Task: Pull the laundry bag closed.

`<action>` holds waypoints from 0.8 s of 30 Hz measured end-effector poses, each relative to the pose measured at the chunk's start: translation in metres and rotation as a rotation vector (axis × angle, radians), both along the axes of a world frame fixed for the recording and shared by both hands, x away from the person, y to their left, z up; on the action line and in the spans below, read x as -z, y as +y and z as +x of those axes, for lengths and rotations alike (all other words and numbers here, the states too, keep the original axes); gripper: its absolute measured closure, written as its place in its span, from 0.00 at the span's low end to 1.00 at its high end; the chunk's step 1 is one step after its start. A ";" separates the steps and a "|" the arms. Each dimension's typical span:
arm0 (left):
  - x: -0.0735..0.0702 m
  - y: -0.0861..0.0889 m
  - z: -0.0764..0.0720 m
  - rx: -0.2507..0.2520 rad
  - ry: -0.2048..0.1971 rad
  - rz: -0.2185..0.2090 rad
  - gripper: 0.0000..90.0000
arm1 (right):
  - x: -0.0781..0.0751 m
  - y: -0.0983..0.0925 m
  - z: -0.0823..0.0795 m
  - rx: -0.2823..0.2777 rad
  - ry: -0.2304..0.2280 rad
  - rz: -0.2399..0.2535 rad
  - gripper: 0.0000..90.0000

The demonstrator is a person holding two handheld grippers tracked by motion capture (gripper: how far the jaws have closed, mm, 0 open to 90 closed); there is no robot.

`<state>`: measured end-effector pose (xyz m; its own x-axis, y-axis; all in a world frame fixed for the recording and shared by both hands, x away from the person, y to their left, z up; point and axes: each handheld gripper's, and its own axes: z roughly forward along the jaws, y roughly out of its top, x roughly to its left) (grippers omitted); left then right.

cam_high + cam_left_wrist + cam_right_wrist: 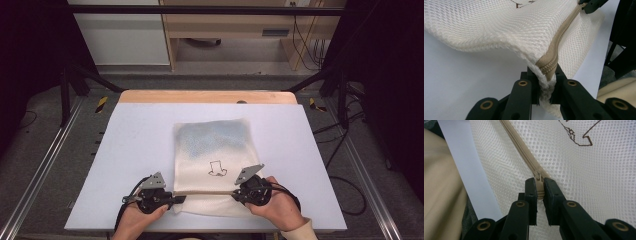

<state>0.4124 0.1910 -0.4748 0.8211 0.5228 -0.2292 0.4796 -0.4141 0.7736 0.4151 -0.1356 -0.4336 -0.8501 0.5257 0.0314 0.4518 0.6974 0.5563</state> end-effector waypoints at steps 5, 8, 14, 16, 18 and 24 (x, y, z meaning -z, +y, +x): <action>0.000 0.000 0.000 0.000 -0.002 0.001 0.91 | -0.001 -0.005 0.000 0.013 -0.005 0.003 0.91; 0.000 0.000 0.000 -0.002 -0.002 0.000 0.91 | -0.001 -0.008 -0.001 0.021 -0.007 0.008 0.91; -0.001 0.001 0.000 -0.005 -0.006 0.003 0.91 | -0.002 -0.018 -0.001 0.046 -0.011 0.010 0.91; 0.000 0.001 0.000 -0.008 -0.008 0.002 0.91 | -0.002 -0.020 -0.002 0.052 -0.006 0.007 0.91; 0.000 0.001 0.000 -0.008 -0.008 0.003 0.91 | -0.002 -0.021 -0.002 0.055 -0.010 0.008 0.91; 0.000 0.001 0.000 -0.009 -0.009 0.006 0.91 | -0.002 -0.024 -0.003 0.064 -0.009 0.011 0.91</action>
<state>0.4128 0.1921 -0.4745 0.8184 0.5313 -0.2188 0.4762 -0.4142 0.7756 0.4122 -0.1598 -0.4314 -0.8150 0.5787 0.0303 0.4905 0.6610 0.5678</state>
